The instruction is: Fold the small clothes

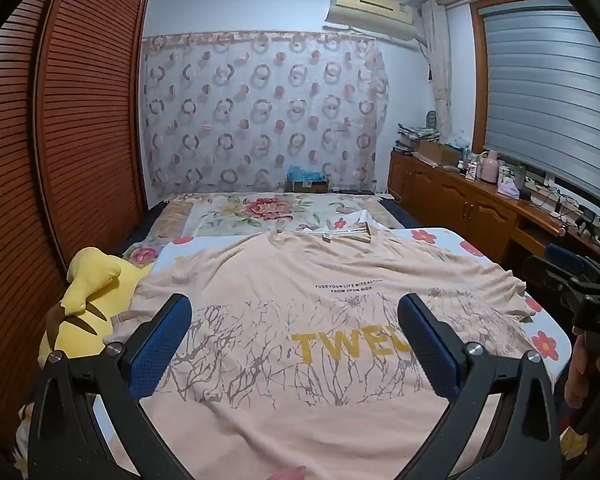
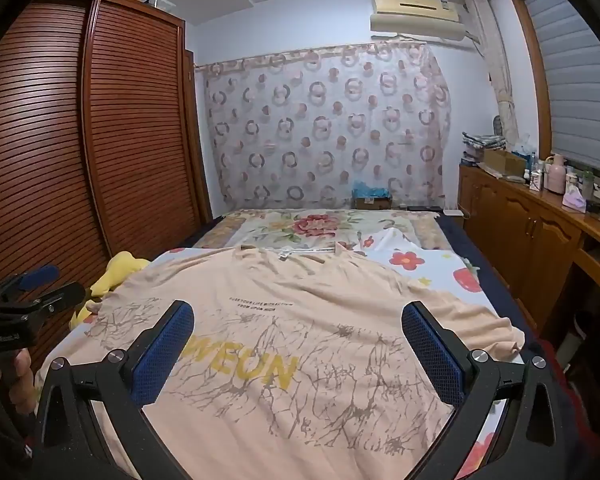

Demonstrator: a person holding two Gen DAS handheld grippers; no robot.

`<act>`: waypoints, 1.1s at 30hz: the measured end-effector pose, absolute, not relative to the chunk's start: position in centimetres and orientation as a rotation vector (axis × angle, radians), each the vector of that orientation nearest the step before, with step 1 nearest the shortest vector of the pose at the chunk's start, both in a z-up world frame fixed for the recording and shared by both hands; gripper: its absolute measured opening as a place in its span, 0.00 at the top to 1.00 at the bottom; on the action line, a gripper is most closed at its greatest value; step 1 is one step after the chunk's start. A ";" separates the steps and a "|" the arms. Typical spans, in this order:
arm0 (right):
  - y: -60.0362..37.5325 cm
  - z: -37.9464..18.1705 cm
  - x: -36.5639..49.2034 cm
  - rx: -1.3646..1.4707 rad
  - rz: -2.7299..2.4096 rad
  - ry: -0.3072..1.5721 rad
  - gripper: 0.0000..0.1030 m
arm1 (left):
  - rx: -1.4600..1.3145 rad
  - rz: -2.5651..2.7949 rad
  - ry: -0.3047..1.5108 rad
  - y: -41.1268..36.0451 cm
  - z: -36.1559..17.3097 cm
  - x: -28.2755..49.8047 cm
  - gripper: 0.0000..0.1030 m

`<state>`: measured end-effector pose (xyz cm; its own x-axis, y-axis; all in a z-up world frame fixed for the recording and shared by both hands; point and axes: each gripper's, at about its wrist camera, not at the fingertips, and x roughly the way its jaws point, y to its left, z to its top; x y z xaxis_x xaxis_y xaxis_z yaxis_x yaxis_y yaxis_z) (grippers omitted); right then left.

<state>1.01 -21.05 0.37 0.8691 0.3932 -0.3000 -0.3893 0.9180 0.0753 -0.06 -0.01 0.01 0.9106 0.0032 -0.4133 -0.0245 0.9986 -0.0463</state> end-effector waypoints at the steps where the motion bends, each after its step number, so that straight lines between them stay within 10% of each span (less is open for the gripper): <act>1: -21.1 0.3 1.0 0.007 0.407 0.322 0.00 | -0.048 0.014 0.424 0.0 0.0 -0.1 0.00; 33: -21.2 0.1 1.0 0.011 0.406 0.312 0.00 | -0.049 0.029 0.424 0.7 0.0 -0.2 0.00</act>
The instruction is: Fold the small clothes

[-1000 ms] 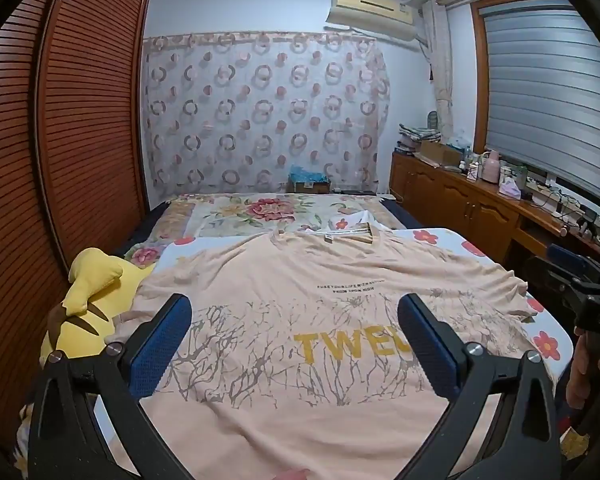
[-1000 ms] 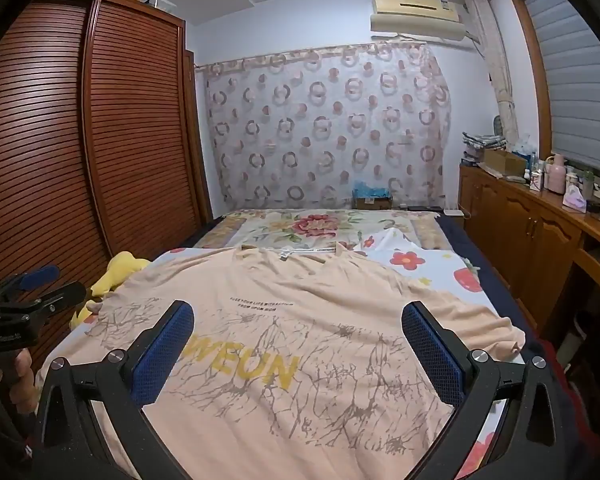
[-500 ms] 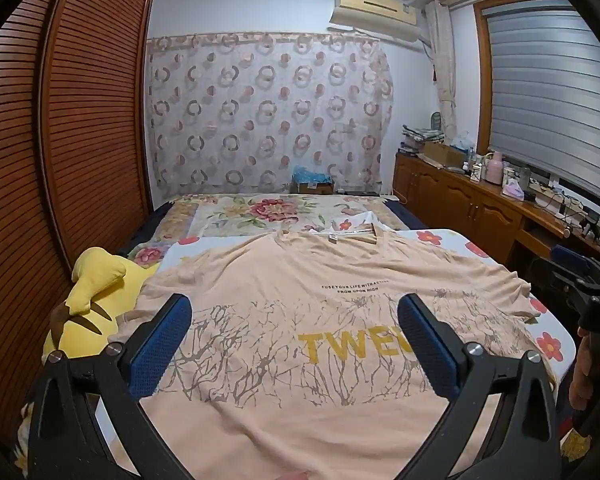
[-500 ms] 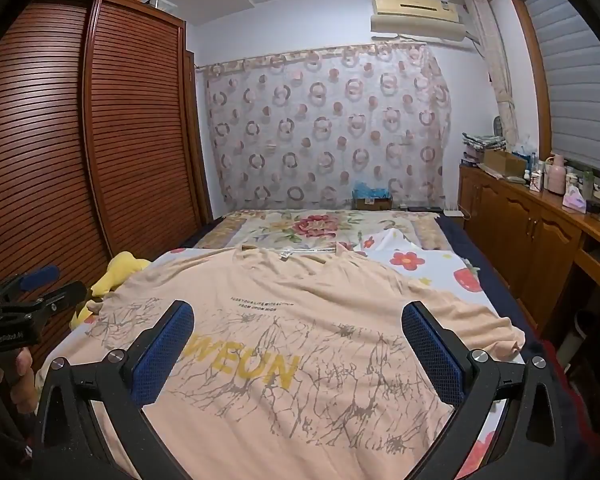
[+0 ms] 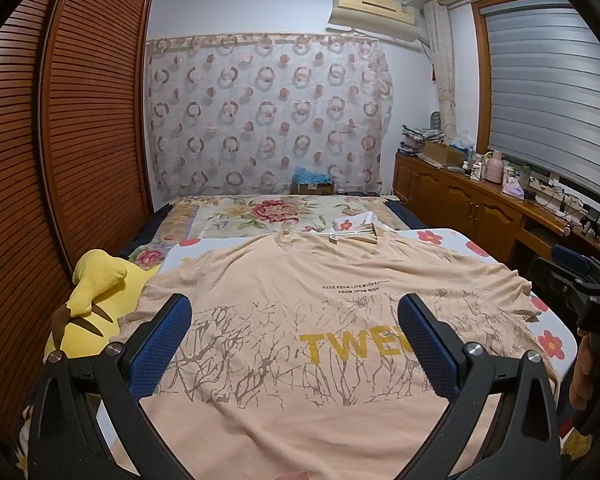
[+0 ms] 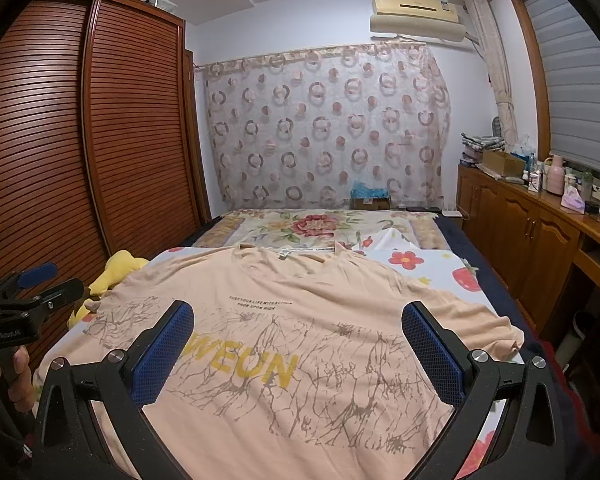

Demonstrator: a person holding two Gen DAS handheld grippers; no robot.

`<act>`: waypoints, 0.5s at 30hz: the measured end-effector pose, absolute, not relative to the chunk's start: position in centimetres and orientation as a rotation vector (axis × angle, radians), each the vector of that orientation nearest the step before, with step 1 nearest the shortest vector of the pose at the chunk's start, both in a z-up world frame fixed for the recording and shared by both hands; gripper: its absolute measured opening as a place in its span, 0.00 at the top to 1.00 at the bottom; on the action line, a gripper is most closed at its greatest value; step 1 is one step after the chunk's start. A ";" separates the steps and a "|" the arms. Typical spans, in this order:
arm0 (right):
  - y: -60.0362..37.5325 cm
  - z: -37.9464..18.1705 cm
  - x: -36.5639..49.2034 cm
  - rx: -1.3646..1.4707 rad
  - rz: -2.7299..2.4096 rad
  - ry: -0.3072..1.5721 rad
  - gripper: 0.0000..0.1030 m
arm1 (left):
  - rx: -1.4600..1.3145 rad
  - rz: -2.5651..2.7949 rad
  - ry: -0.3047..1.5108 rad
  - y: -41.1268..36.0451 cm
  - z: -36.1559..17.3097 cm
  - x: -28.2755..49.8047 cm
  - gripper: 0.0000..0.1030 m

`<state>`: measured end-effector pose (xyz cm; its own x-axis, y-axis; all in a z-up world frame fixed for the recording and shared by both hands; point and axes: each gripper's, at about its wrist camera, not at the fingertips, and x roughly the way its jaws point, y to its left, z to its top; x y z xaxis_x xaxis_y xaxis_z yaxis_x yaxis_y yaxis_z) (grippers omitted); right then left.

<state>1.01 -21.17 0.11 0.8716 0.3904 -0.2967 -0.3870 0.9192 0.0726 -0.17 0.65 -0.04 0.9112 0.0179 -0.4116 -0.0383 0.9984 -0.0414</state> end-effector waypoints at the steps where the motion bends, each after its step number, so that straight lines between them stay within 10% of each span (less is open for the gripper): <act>1: -21.2 0.1 1.0 0.011 0.404 0.311 0.00 | -0.048 0.029 0.424 0.7 0.0 -0.2 0.00; 15: -21.1 0.3 0.8 0.015 0.405 0.304 0.00 | -0.046 0.029 0.422 0.7 0.0 -0.2 0.00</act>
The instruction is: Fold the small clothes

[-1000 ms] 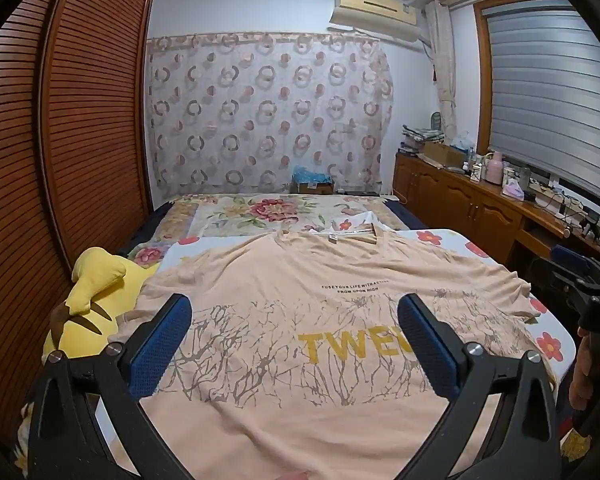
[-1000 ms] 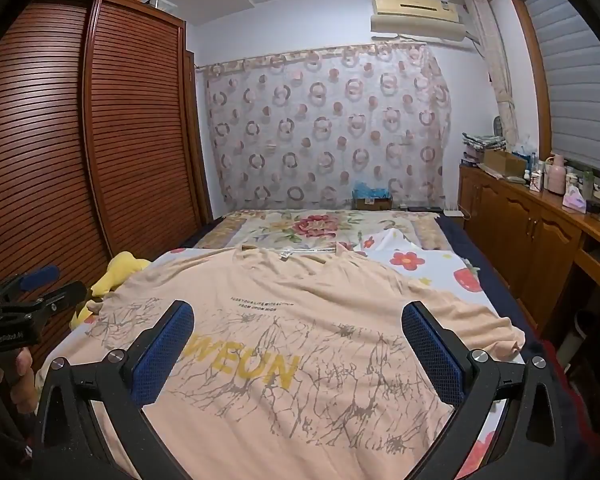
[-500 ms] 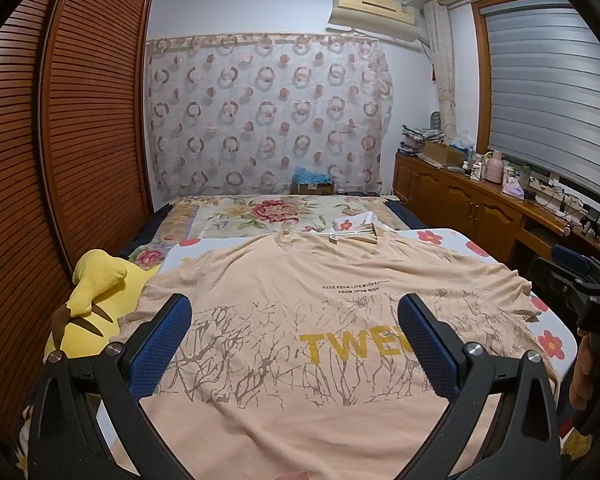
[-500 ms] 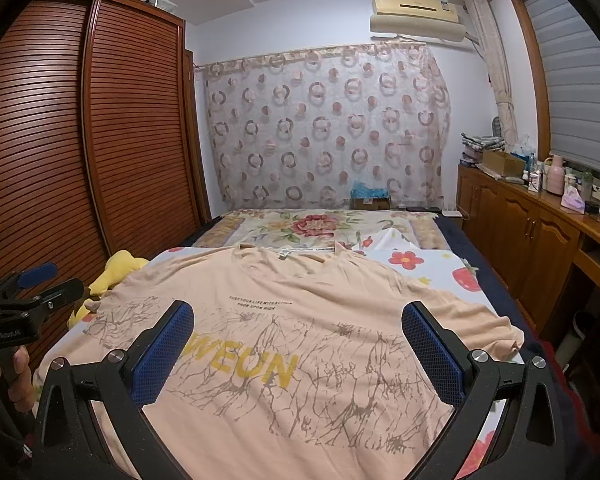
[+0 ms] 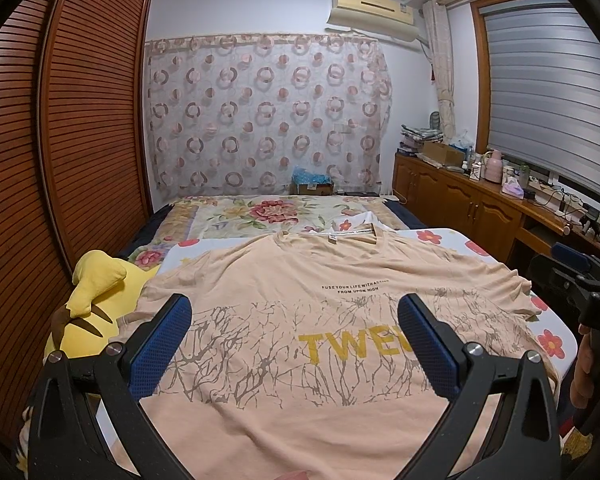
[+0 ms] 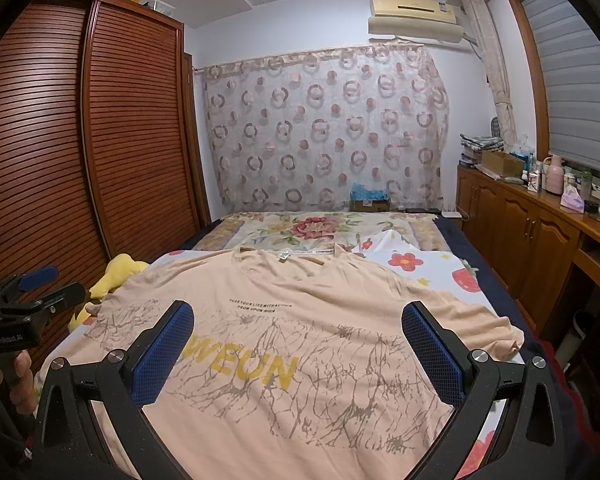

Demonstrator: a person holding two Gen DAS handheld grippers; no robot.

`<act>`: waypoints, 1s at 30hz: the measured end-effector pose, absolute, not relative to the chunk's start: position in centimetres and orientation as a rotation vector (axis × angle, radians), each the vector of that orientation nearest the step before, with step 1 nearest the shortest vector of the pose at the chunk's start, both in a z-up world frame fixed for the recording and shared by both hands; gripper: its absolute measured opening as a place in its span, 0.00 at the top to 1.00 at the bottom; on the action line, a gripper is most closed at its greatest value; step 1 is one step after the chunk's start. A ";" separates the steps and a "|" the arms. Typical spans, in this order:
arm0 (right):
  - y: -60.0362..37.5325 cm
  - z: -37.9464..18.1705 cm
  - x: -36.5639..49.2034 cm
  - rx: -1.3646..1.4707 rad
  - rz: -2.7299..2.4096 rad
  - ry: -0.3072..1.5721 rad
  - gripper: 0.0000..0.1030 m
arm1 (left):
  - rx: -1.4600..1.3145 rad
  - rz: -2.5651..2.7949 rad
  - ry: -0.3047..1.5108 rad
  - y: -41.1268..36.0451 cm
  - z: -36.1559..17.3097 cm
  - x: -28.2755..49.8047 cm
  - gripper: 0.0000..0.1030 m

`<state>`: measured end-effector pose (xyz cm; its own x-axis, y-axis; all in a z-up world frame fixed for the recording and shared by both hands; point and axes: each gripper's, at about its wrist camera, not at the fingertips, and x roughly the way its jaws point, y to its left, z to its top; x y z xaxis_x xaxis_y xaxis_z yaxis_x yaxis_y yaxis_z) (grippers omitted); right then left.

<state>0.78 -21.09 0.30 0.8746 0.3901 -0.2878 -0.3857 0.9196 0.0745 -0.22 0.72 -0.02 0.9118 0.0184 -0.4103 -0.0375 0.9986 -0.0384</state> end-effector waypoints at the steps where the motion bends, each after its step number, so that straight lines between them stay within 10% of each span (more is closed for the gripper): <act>1: -21.1 0.3 0.8 0.018 0.404 0.303 0.00 | -0.045 0.028 0.423 0.7 0.0 -0.2 0.00; 30: -21.2 0.3 1.0 0.020 0.401 0.301 0.00 | -0.041 0.029 0.419 0.5 0.1 -0.3 0.00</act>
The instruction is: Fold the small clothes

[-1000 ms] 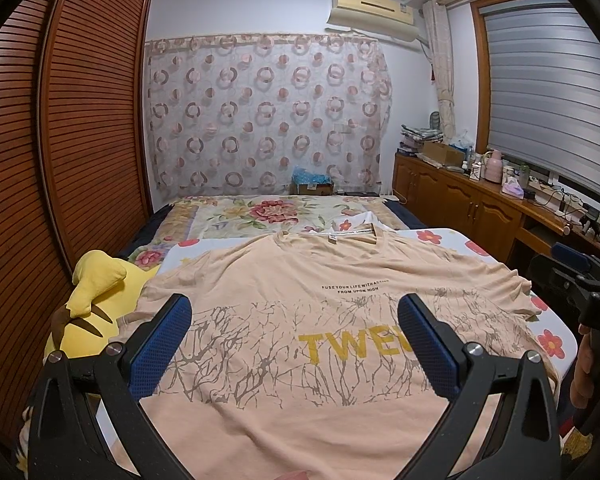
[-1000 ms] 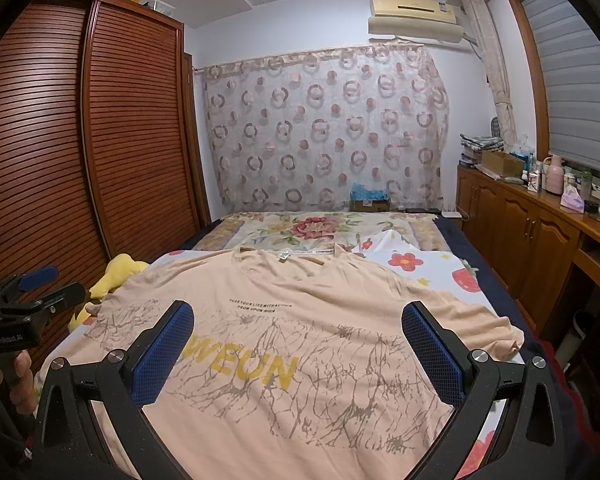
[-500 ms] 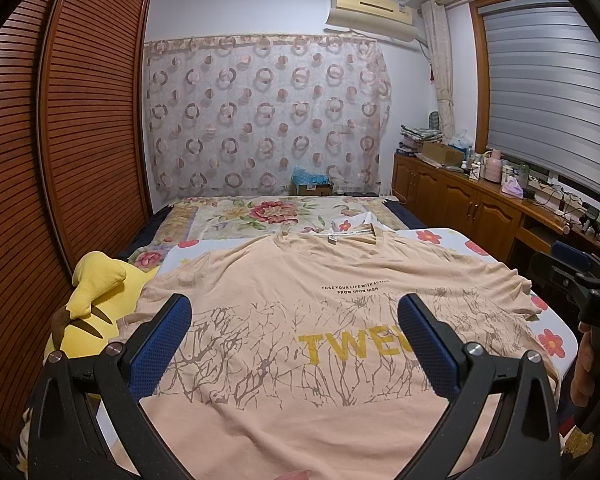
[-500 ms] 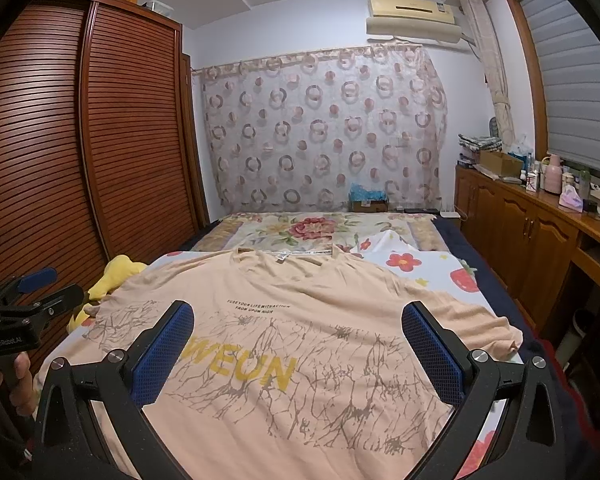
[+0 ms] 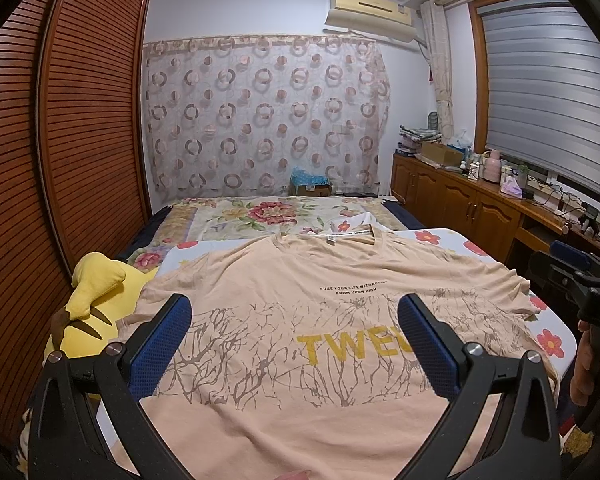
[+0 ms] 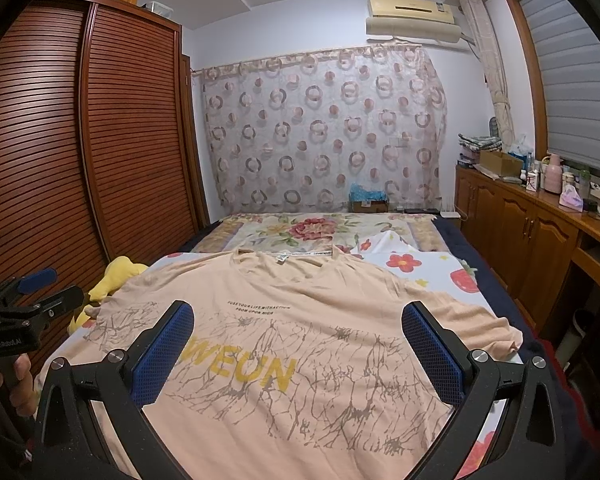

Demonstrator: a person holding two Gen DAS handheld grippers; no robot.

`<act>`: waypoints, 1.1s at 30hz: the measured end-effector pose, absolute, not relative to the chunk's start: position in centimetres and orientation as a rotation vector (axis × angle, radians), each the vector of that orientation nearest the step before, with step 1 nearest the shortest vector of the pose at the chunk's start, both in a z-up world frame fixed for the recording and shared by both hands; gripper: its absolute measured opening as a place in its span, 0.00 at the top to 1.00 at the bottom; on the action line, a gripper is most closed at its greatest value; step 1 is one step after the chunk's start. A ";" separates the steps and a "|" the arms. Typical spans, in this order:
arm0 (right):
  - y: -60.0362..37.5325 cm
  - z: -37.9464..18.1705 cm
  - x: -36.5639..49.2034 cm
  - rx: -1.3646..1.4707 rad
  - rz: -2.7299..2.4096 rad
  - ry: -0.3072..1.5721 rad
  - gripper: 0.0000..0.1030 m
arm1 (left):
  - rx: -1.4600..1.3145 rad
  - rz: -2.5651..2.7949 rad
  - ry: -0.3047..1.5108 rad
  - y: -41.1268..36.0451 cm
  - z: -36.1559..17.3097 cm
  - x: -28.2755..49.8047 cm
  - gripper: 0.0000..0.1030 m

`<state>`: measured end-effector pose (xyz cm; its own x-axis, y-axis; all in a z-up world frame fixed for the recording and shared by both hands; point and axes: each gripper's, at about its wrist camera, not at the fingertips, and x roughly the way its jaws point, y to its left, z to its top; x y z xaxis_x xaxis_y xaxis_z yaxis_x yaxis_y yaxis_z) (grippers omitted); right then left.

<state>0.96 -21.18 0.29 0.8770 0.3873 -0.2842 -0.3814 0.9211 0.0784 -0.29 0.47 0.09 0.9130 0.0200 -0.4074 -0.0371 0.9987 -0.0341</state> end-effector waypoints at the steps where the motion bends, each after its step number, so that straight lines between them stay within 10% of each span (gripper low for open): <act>1: -21.2 0.3 1.0 0.020 0.401 0.300 0.00 | -0.041 0.030 0.419 0.4 0.1 -0.3 0.00; 33: -20.3 -1.5 4.5 0.000 0.489 0.402 0.00 | -0.058 0.149 0.549 7.6 -4.0 1.5 0.00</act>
<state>4.55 -20.31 -1.48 0.8063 0.4568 -0.3757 -0.4566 0.8845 0.0954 1.51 7.60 -3.97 0.8428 0.1258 -0.5234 -0.1566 0.9875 -0.0149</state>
